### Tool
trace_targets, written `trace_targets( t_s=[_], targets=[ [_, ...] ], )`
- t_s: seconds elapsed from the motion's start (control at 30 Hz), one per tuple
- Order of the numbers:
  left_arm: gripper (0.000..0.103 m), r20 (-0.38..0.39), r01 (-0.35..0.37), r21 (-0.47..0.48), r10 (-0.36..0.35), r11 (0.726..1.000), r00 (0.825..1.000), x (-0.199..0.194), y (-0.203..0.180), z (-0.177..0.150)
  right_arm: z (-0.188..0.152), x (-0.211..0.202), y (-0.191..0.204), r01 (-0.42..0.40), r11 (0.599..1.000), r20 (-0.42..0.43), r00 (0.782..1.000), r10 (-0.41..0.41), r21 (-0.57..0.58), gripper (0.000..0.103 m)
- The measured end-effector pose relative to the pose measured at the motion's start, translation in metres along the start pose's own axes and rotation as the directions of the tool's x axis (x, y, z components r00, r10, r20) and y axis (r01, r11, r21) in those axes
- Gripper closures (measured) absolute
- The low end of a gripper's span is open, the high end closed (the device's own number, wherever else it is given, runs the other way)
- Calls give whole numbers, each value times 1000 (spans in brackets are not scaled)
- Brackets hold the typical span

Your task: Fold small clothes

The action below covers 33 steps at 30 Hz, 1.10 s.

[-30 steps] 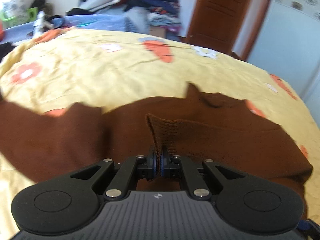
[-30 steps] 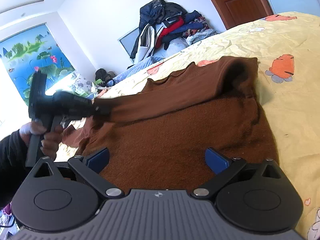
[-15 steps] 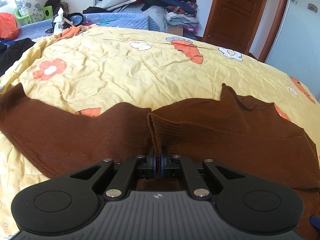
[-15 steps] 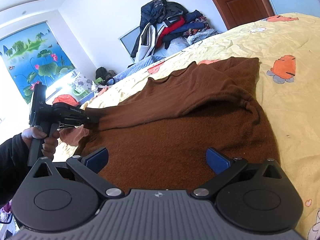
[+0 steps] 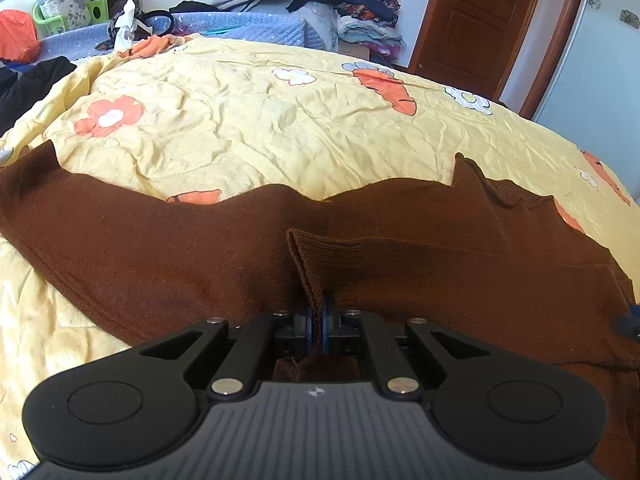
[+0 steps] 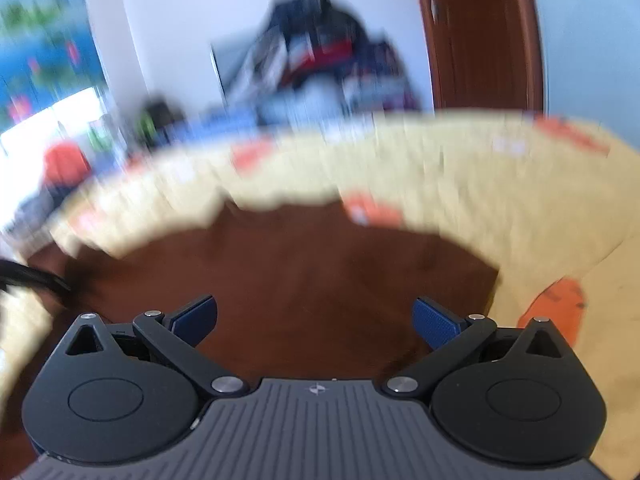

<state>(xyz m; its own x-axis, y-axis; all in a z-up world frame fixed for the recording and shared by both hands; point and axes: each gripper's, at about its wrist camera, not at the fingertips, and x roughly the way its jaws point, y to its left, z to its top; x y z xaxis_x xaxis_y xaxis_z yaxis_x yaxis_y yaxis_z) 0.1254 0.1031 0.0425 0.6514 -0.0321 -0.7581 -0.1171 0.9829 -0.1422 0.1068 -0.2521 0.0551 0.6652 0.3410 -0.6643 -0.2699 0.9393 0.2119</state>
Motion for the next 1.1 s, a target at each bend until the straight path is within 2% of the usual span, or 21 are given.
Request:
trace_targets(
  t_s=[0.07,0.17,0.3,0.37,0.43,0.5,0.53,0.57,0.63,0.7,0.73,0.77,0.8,0.83,0.87,0.93,1.03,1.1],
  targets=[
    [99,-2,2,3,-2,1000,1000,-2,4,-1,1,22,-7,22,1000,-62,998,-23,-20,0],
    [99,-9,7,-2,-7,1000,1000,-2,12,-4,-1,28,-15,57,992,-34,998,-61,-108,0],
    [99,-14,11,-13,-11,1000,1000,2,17,-10,-2,25,-37,10,999,-4,1000,-10,-36,0],
    [99,-10,11,-17,-11,1000,1000,3,17,-11,-1,27,-27,39,995,-35,998,-43,-87,0],
    [99,-10,12,-13,-12,1000,1000,3,17,-11,5,24,-15,62,995,-59,996,-67,-79,0],
    [99,-9,12,-8,-12,1000,1000,4,17,-11,7,25,-7,7,998,-55,998,-10,-67,0],
    [99,-11,17,-13,-17,1000,1000,4,18,-10,5,32,-8,27,997,-77,997,-32,-68,0],
    [99,-8,31,-26,-31,999,999,2,21,-9,1,36,-7,63,993,-58,996,-69,-100,0],
    [96,43,73,-77,-70,994,997,-10,35,-8,-6,38,-4,93,982,-26,995,-99,-165,0],
    [94,120,114,-146,-96,983,988,-26,57,-9,-6,38,-2,101,981,-25,994,-107,-167,0],
    [89,157,122,-200,-91,972,983,-34,72,-9,-7,37,-2,101,981,-23,994,-106,-168,0],
    [84,185,121,-262,-73,958,980,-40,90,-9,-7,36,-3,100,981,-22,994,-105,-165,0],
    [67,206,112,-338,-42,934,978,-45,112,-9,-7,36,-3,100,981,-20,994,-105,-163,0],
    [46,218,99,-408,-9,908,976,-48,133,-9,-7,36,-3,101,982,-18,994,-106,-162,0],
    [39,229,84,-470,30,879,973,-51,152,-10,-7,36,-3,102,982,-17,994,-106,-161,0],
    [37,246,56,-588,112,807,963,-55,192,-11,-8,36,-3,103,982,-14,994,-107,-158,0],
    [37,254,71,-713,163,698,953,-56,244,-8,-7,38,-2,103,983,-12,994,-106,-153,0],
    [37,248,75,-762,183,643,951,-53,271,-2,-7,37,-3,102,983,-10,994,-105,-150,0]
  ],
)
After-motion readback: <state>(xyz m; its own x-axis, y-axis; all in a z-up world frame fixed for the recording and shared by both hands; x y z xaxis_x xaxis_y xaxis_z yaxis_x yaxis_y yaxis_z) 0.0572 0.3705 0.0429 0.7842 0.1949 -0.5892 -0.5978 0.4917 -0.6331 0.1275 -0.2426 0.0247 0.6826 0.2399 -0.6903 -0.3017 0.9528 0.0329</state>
